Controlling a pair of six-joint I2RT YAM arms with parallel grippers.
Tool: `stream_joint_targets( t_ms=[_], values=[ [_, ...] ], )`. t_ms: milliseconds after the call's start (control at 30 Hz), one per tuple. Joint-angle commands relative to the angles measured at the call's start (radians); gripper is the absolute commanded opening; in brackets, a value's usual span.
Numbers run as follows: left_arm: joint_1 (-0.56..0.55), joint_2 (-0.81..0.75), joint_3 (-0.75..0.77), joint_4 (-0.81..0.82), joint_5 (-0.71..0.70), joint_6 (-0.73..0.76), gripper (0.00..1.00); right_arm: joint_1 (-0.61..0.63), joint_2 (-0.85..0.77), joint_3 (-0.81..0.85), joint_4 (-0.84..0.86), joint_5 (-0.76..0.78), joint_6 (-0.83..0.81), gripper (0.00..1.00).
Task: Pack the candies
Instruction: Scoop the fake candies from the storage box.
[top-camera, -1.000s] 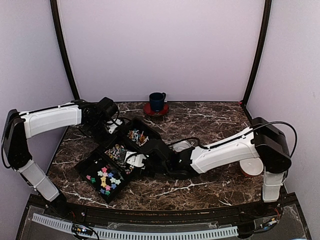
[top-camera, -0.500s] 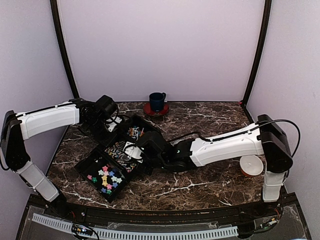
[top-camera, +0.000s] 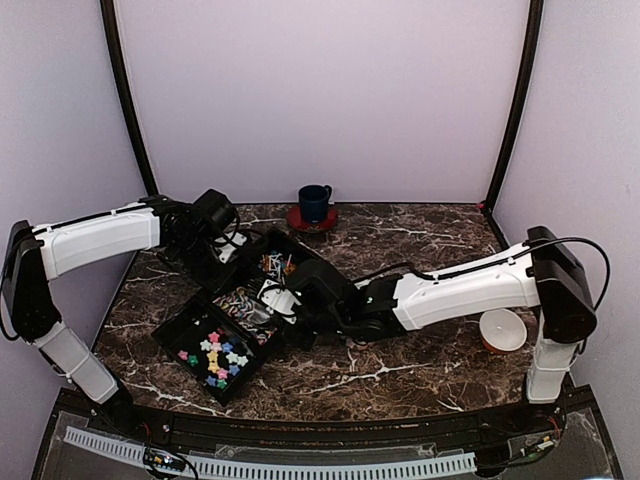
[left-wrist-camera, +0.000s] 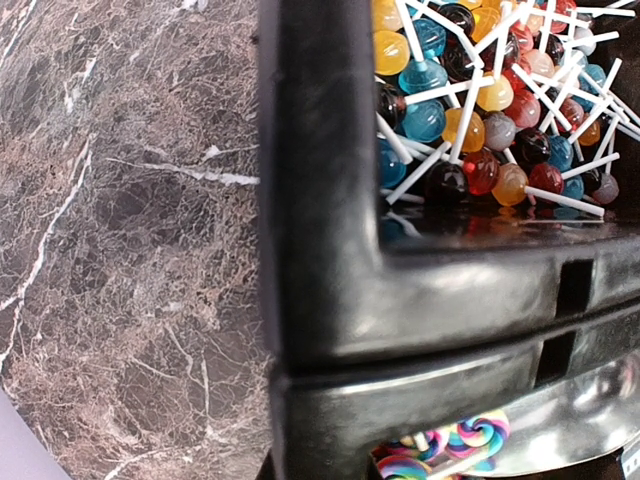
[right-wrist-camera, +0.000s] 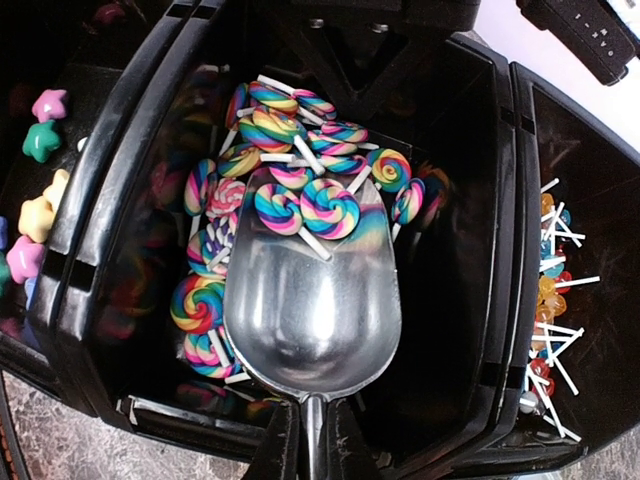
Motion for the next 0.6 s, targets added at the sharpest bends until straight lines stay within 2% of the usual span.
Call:
stream_joint_targets(
  t_ms=[0,67,167,333,567],
  values=[
    [-0.008,-0.058,0.082,0.090,0.101,-0.021,0.00,0.006,0.081,-0.030,-0.050,0.152,-0.035,0.00],
    [-0.008,-0.071,0.074,0.107,0.166,-0.013,0.00,0.011,0.076,-0.093,0.071,0.181,-0.089,0.00],
    [-0.008,-0.080,0.065,0.133,0.267,-0.006,0.00,0.010,0.069,-0.195,0.275,0.140,-0.184,0.00],
    [-0.008,-0.071,0.055,0.138,0.324,-0.007,0.00,0.009,0.114,-0.288,0.608,0.060,-0.324,0.00],
    [-0.008,-0.063,0.041,0.124,0.322,-0.013,0.00,0.009,0.147,-0.300,0.802,0.027,-0.412,0.00]
  ],
)
